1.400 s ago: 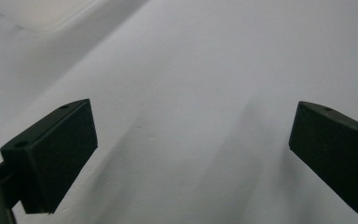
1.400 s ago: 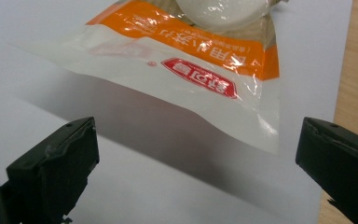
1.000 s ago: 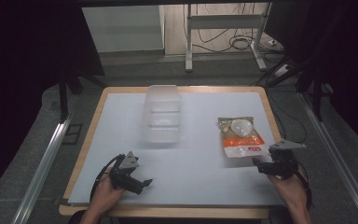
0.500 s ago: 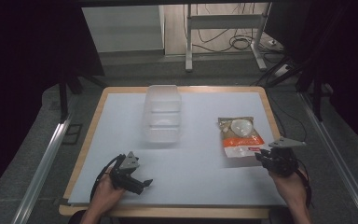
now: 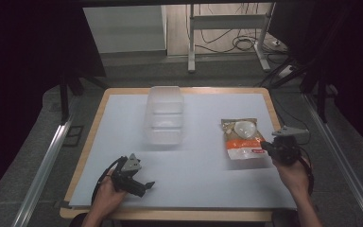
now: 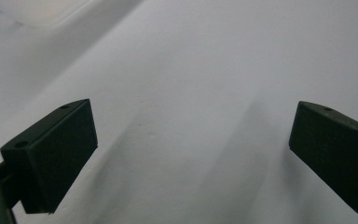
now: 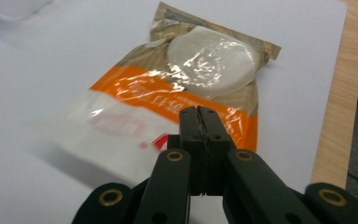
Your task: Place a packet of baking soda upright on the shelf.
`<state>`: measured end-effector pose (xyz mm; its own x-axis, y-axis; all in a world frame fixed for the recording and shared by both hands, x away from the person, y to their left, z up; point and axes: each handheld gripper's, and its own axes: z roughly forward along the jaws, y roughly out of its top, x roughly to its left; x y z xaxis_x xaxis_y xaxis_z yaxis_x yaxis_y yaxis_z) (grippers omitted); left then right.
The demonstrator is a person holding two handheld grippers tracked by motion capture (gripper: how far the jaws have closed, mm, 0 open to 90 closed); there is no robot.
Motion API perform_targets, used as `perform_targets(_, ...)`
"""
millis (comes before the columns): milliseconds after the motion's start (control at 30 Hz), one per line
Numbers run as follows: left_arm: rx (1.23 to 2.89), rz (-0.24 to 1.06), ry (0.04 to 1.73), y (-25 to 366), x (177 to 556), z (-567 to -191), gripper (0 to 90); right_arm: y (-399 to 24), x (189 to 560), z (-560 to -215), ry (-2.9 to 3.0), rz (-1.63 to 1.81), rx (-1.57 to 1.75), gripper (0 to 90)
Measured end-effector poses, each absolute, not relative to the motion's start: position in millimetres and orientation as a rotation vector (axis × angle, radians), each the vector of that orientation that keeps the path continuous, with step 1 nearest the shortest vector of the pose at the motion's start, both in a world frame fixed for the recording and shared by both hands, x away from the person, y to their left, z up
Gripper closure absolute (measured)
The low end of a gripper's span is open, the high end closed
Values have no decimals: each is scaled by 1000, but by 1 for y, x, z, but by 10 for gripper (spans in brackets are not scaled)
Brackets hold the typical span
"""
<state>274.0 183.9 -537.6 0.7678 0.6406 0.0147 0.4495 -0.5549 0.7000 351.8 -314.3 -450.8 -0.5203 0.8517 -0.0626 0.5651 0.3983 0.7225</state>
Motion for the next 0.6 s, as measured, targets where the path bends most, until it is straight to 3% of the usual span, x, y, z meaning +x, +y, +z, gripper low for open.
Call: perform_targets(600,2250,345,810,185,274,-538,12,-318,439,-470,2211,838,1361,885)
